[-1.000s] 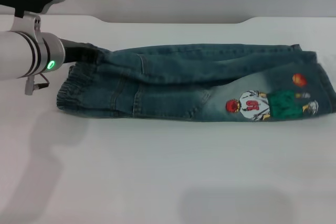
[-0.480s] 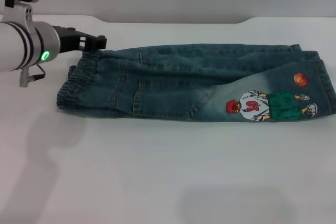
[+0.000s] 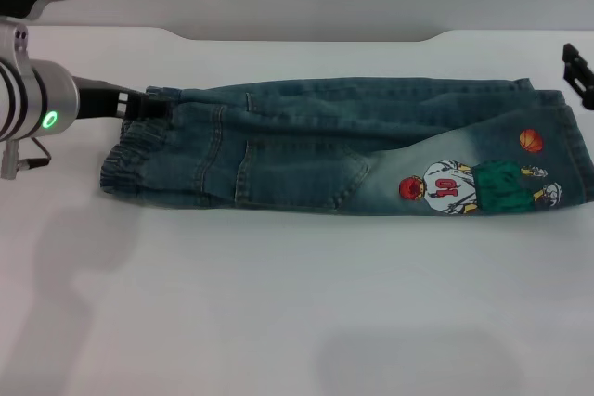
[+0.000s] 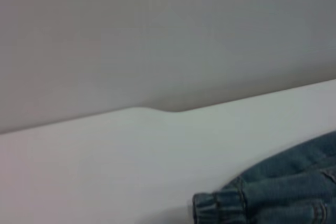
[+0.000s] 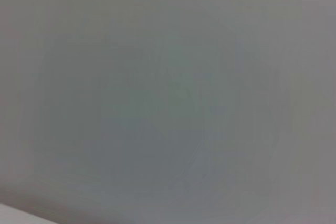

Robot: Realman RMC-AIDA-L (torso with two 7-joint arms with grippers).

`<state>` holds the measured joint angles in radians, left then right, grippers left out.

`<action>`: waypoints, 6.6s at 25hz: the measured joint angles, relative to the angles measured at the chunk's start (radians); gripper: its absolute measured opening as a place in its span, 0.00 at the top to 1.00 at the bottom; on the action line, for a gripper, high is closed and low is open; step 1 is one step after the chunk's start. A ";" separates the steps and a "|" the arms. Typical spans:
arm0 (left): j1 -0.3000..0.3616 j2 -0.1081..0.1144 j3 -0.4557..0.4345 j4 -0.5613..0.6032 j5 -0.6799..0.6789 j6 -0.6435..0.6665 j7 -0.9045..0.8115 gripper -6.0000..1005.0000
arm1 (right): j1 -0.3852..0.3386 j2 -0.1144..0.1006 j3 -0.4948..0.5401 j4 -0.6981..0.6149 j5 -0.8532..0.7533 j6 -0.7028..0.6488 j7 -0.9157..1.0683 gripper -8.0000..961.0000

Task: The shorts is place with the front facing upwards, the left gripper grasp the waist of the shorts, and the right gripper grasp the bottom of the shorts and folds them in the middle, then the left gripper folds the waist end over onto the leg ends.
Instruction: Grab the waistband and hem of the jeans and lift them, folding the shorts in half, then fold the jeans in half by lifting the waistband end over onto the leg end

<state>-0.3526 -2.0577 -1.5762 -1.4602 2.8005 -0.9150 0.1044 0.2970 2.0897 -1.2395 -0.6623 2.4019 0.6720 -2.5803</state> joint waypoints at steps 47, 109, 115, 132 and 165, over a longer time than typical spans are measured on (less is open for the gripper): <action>-0.053 -0.004 0.018 0.083 0.026 -0.203 -0.065 0.18 | 0.113 0.003 -0.084 0.375 0.244 0.224 -0.290 0.99; -0.046 -0.003 0.052 0.103 0.032 -0.158 -0.057 0.52 | 0.108 0.001 -0.083 0.372 0.239 0.290 -0.241 0.99; -0.038 -0.001 0.052 0.092 -0.016 -0.156 -0.021 0.56 | 0.102 0.001 -0.078 0.376 0.242 0.301 -0.239 0.99; 0.056 0.001 0.038 -0.126 -0.235 -0.073 0.103 0.68 | 0.109 0.001 -0.085 0.389 0.243 0.301 -0.181 0.99; 0.009 -0.001 0.048 -0.326 -0.442 0.055 0.258 0.88 | 0.312 0.001 -0.602 0.200 0.243 -0.080 0.267 0.99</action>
<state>-0.3436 -2.0592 -1.5277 -1.7859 2.3588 -0.8605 0.3624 0.6095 2.0909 -1.8415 -0.4627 2.6447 0.5919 -2.3130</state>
